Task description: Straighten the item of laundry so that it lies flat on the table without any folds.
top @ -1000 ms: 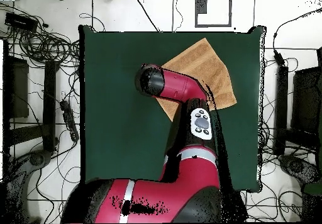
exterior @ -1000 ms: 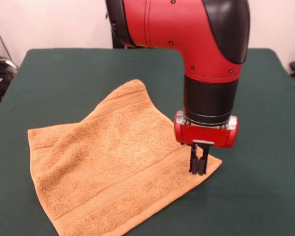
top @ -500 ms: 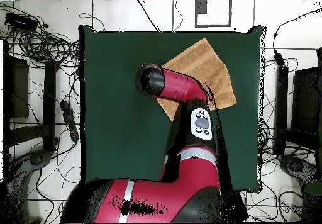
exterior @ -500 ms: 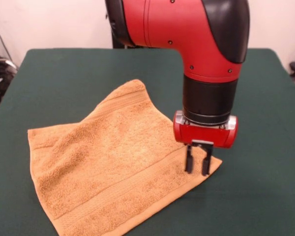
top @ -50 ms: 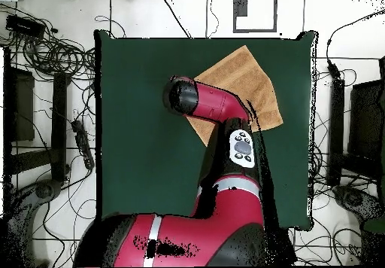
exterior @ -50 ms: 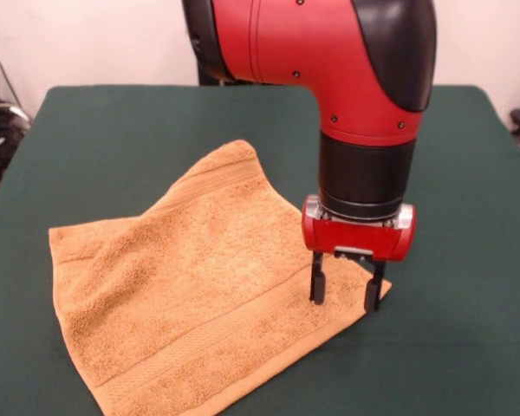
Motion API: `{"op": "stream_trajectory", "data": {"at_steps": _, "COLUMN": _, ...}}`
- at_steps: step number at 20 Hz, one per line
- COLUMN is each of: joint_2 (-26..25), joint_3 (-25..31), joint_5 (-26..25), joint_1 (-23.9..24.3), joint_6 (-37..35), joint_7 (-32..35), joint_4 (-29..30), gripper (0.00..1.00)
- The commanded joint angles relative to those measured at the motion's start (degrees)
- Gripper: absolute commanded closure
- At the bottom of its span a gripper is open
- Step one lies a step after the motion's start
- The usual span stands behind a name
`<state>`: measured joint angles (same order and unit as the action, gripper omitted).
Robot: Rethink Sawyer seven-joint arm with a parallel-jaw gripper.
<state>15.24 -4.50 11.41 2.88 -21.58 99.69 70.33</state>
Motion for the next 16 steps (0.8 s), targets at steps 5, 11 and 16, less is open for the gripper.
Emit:
{"op": "stream_trajectory", "data": {"at_steps": 5, "joint_2": 0.3, "joint_3": 3.2, "joint_5": 2.8, "joint_1": -0.2, "joint_6": -2.0, "joint_7": 11.6, "joint_4": 0.4, "gripper": 0.0}}
{"op": "stream_trajectory", "data": {"at_steps": 11, "joint_2": -4.7, "joint_3": 6.1, "joint_5": 1.9, "joint_1": 2.1, "joint_6": 1.0, "joint_7": 8.4, "joint_4": -3.8, "gripper": 0.0}}
{"op": "stream_trajectory", "data": {"at_steps": 16, "joint_2": -5.8, "joint_3": 7.3, "joint_5": 1.7, "joint_1": 2.7, "joint_6": 2.2, "joint_7": 8.4, "joint_4": -4.3, "gripper": 0.0}}
